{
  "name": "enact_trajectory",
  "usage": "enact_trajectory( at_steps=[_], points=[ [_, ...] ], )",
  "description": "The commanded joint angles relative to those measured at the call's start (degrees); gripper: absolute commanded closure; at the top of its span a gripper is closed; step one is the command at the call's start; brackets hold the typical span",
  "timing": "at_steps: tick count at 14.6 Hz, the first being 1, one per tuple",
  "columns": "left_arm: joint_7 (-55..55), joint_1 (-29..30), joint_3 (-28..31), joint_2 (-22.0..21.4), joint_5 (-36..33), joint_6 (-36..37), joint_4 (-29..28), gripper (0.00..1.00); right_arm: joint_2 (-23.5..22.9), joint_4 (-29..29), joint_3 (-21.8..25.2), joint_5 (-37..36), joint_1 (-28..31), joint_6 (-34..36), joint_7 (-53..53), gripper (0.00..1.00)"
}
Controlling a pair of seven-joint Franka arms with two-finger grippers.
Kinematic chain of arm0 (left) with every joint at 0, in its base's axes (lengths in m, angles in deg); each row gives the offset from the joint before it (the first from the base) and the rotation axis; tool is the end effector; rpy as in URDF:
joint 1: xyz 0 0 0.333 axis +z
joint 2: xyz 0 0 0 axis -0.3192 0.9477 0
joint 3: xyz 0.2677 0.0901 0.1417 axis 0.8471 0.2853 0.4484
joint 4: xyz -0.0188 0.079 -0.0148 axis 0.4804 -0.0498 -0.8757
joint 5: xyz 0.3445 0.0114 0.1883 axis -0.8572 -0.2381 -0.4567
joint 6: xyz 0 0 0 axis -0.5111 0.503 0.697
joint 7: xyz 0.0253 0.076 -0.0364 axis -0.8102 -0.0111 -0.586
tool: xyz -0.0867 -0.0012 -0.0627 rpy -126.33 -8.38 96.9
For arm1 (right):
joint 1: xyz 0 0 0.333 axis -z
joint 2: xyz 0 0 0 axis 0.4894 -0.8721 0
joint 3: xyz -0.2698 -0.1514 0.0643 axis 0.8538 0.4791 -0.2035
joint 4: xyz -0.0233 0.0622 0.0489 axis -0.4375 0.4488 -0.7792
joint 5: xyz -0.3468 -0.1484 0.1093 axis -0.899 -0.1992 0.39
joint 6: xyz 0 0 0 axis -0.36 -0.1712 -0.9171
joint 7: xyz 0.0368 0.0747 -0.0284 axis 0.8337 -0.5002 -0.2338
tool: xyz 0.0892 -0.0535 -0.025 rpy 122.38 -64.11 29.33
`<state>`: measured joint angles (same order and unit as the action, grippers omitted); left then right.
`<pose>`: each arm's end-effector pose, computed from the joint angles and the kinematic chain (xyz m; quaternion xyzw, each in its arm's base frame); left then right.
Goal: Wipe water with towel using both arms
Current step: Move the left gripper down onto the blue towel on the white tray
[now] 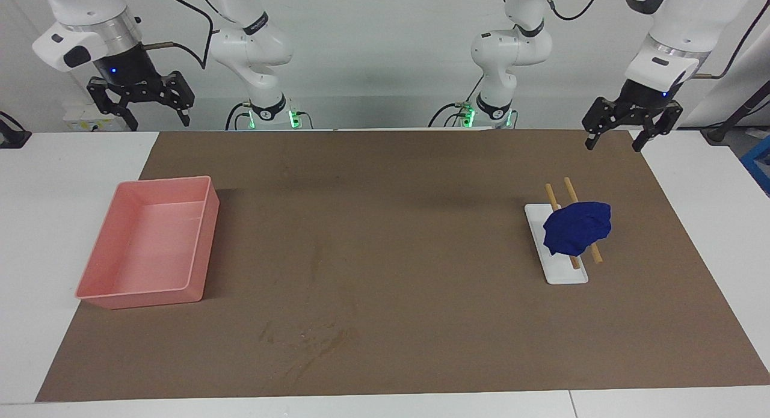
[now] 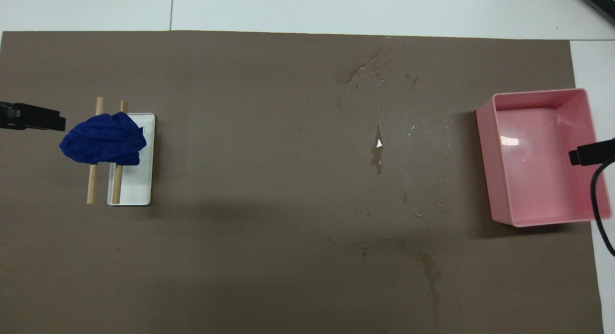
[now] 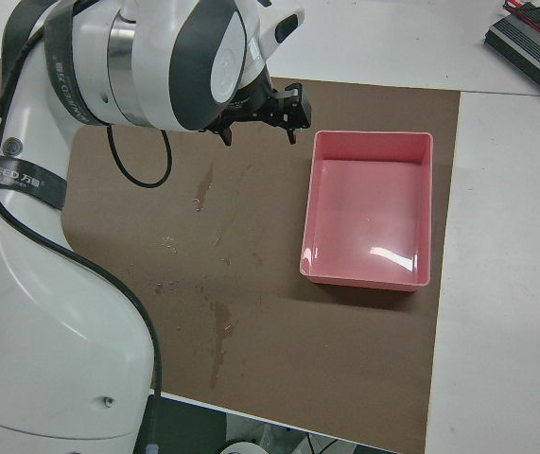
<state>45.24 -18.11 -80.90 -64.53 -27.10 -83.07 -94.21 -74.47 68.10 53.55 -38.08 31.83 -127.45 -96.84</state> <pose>0.5622 -0.0216 0.6380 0.9961 -0.0531 0.0707 0.0082 0.5240 -0.0325 0.6723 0.9984 0.0551 0.0116 0.0076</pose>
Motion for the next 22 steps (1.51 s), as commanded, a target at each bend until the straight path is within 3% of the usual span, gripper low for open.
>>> enact_trajectory(
  at_steps=[1, 4, 8, 13, 16, 22],
  points=[
    [-1.3, 2.4, 0.1, 1.3, 0.1, -8.0, -5.2, 0.00, 0.7, 0.4, 0.0, 0.9, 0.2, 0.7, -0.5, 0.00],
    [-1.7, 3.4, 0.2, 5.7, 0.0, -13.6, -6.2, 0.00, 0.7, 0.4, 0.0, 0.9, 0.2, 0.7, -0.5, 0.00],
    [-7.1, 4.0, 0.3, 5.2, -0.2, -24.3, -17.0, 0.00, 0.7, 0.4, 0.0, 0.9, 0.2, 0.7, -0.5, 0.00],
    [-7.2, 5.2, 0.3, 5.3, -1.7, -25.4, -19.0, 0.00, 0.7, 0.4, 0.0, 0.9, 0.2, 0.7, -0.5, 0.00],
    [-7.5, 5.2, 0.3, 3.8, -2.1, -28.9, -23.6, 0.00, 0.7, 0.4, 0.0, 0.9, 0.2, 0.7, -0.5, 0.00],
    [-7.8, 5.2, 0.2, 3.7, -2.1, -29.3, -23.8, 0.00, 0.7, 0.4, 0.0, 0.9, 0.2, 0.7, -0.5, 0.00]
  ],
)
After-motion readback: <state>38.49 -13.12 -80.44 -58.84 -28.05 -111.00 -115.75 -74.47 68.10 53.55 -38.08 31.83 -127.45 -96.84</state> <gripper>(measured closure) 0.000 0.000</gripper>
